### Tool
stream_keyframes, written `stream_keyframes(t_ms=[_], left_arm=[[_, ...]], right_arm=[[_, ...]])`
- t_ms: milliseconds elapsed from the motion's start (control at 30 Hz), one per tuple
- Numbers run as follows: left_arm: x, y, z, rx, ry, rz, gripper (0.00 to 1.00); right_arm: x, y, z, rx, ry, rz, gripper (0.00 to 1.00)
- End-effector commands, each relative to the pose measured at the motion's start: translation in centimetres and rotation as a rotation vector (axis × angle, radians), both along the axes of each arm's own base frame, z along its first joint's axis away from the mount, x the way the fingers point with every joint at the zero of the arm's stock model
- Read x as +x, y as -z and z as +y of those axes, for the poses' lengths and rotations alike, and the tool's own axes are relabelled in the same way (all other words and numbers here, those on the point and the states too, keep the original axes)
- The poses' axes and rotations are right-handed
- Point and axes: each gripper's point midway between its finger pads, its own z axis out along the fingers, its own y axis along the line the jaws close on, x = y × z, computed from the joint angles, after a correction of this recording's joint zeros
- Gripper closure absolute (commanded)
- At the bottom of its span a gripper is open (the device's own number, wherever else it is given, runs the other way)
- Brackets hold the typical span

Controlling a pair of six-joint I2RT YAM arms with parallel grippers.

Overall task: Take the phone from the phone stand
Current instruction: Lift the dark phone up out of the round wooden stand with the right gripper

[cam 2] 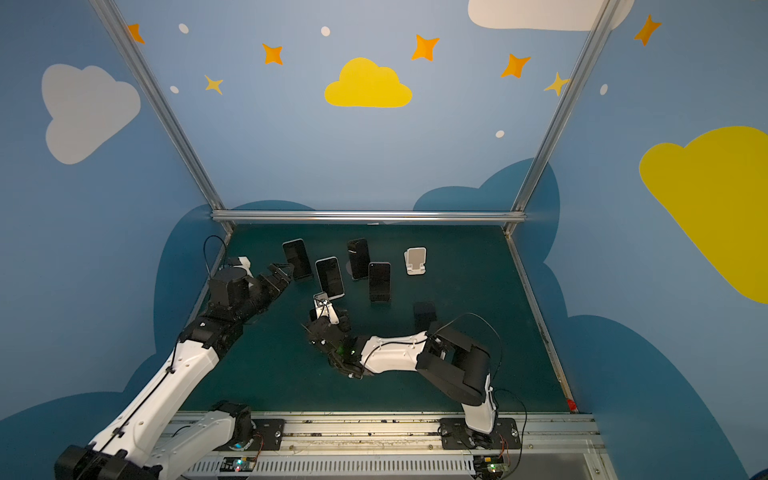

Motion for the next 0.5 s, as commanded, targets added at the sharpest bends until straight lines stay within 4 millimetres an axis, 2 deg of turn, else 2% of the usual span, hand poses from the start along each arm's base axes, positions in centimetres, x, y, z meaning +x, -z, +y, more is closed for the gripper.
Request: stream_keyframes(t_ms=[0, 467], left_arm=[[0.0, 0.1, 0.0, -0.004, 0.002, -0.009, 0.00], [0.0, 0.0, -0.1, -0.011, 0.008, -0.009, 0.00]], right_arm=[[0.8, -0.2, 0.4, -0.008, 0.039, -0.009, 0.19], [1.7, 0.7, -0.4, -0.022, 0.069, 0.023, 0.23]])
